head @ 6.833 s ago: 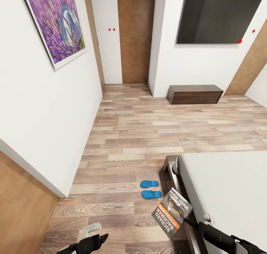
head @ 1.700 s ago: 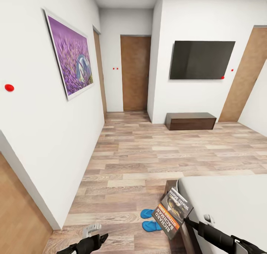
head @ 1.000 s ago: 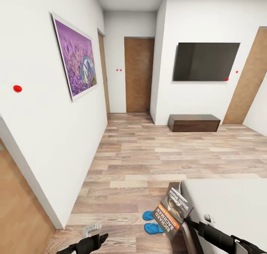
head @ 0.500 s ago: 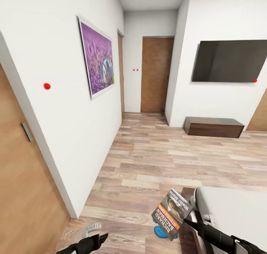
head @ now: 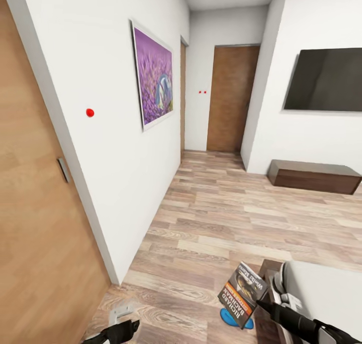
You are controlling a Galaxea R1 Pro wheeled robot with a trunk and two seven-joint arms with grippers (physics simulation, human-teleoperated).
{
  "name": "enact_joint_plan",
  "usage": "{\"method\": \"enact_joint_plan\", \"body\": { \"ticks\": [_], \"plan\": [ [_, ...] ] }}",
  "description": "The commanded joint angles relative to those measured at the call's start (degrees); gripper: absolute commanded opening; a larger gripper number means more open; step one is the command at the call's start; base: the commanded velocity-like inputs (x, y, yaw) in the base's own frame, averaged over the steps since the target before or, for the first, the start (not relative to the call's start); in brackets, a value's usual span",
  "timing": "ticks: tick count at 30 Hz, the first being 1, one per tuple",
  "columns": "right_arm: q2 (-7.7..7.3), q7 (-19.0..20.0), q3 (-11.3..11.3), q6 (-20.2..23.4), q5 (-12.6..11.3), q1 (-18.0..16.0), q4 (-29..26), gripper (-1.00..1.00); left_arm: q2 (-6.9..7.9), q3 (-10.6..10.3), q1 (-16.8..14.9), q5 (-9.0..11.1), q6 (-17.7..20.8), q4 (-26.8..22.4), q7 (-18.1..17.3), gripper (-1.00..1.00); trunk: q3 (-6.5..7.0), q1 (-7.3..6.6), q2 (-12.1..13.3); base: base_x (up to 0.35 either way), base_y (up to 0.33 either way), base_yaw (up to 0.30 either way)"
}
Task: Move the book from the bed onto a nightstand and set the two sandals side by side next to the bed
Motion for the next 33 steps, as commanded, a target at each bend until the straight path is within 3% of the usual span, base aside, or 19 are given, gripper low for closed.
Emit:
{"method": "enact_joint_plan", "body": {
  "ticks": [1,3,7,9,10,13,15,22,33],
  "plan": [
    [-0.03,-0.43,0.25,0.47,-0.61,-0.02,-0.01,-1.00,-0.15,0.13,-0.07,0.56,-0.11,0.08,0.79,1.00,-0.19,0.03,-0.13,0.000,0.000,0.210],
    [-0.03,-1.23,0.24,0.49,-0.61,-0.01,0.38,-1.00,-0.24,0.06,-0.07,0.53,-0.11,0.07,3.06,1.00,-0.31,0.03,-0.13,0.000,0.000,0.208],
    [-0.09,-1.37,0.24,0.50,-0.65,-0.03,2.87,-1.00,-0.21,-0.45,-0.07,-0.56,-0.06,0.07,3.93,1.00,-0.56,0.03,-0.13,0.000,0.000,0.204],
    [-0.10,-1.39,0.24,0.52,-0.68,-0.04,4.31,-1.00,-0.25,-1.45,0.23,-4.06,0.01,0.11,4.20,1.00,-0.69,0.03,-0.13,0.000,0.000,0.188],
    [-0.11,-1.40,0.24,0.51,-0.69,-0.06,4.91,-1.00,-0.29,-2.02,1.49,-9.35,-0.05,0.14,4.35,1.00,-0.75,0.03,-0.13,0.000,0.000,0.165],
    [-0.11,-1.40,0.24,0.49,-0.69,-0.04,5.15,-1.00,-0.31,-2.22,2.53,-13.07,-0.13,0.12,4.57,1.00,-0.94,0.03,-0.13,0.000,0.000,0.161],
    [-0.12,-1.40,0.24,0.48,-0.70,-0.04,5.23,-1.00,-0.31,-2.25,2.93,-14.35,-0.31,0.10,5.02,1.00,-1.07,0.03,-0.13,0.000,0.000,0.150],
    [-0.12,-1.40,0.20,0.48,-0.70,-0.01,5.31,-1.00,-0.36,-2.24,3.34,-15.43,-4.66,0.18,6.79,1.00,-1.25,0.03,-0.13,0.000,0.000,0.058],
    [-0.12,-1.31,0.15,0.45,-0.78,-0.05,5.40,-1.00,-0.32,-2.17,3.36,-15.54,-5.36,0.16,6.91,1.00,-1.26,0.03,-0.13,0.000,0.000,0.002]
  ]
}}
